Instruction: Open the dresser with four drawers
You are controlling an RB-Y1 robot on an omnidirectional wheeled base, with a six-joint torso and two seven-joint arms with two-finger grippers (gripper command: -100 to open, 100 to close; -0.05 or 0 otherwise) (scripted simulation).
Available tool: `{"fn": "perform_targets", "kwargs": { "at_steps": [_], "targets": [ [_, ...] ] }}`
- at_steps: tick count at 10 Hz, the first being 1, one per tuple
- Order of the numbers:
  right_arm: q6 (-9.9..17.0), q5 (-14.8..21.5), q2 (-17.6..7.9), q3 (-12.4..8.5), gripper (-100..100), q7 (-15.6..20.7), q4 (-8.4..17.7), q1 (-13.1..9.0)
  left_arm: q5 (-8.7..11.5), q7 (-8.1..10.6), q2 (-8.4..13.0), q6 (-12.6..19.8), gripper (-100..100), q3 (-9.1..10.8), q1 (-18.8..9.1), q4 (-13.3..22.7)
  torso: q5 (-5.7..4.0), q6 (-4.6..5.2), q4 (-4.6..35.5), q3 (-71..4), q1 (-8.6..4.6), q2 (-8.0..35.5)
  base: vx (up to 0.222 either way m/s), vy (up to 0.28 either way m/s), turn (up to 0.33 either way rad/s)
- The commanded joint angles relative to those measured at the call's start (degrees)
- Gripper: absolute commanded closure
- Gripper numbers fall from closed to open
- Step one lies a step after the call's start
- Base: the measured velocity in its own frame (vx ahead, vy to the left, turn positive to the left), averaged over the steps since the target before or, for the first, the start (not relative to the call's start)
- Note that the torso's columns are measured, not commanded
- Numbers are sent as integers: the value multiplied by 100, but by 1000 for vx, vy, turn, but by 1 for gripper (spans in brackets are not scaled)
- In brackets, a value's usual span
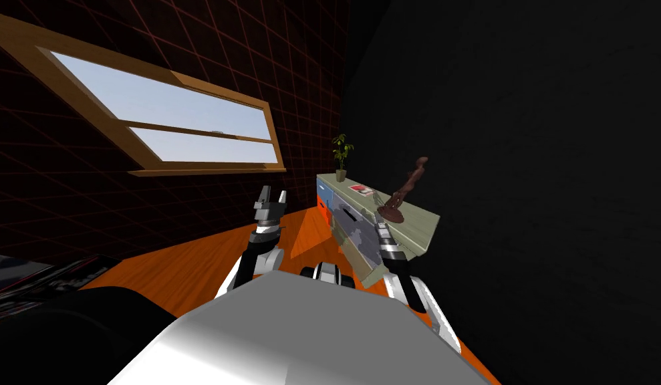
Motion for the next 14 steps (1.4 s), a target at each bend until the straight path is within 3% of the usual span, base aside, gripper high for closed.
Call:
{"fn": "perform_targets", "kwargs": {
  "at_steps": [1,4,9,10,11,12,13,14],
  "targets": [
    [241,435,-92,-55,-100,152,272,-80,0,0,0,0,0,0,0,0,-3,0,1,2,-15,7,48,115,-32],
    [413,777,-139,-71,-100,253,419,-129,0,0,0,0,0,0,-1,0,-5,0,3,7,-16,11,43,98,-30],
    [953,1567,-311,-122,-100,566,901,-288,0,0,1,0,0,1,-1,0,-4,0,3,7,-19,14,61,102,-31],
    [953,1644,-311,-122,-100,566,901,-288,0,0,0,0,0,0,-1,0,-4,0,4,9,-13,15,38,111,-25],
    [1139,1874,-380,-139,-100,673,1078,-344,0,0,1,0,0,0,-1,0,-3,0,4,8,-14,14,77,126,-41],
    [1139,1940,-380,-139,-100,673,1078,-344,0,0,0,0,0,0,0,0,-3,0,0,-1,-11,-1,66,97,-23],
    [1328,2160,-453,-157,-100,781,1263,-403,0,0,1,0,0,1,0,0,-5,0,0,0,-22,4,53,111,-34],
    [1328,2236,-453,-157,-100,781,1263,-403,0,0,1,0,0,0,0,0,-5,0,2,4,-16,9,34,107,-25]
  ]
}}
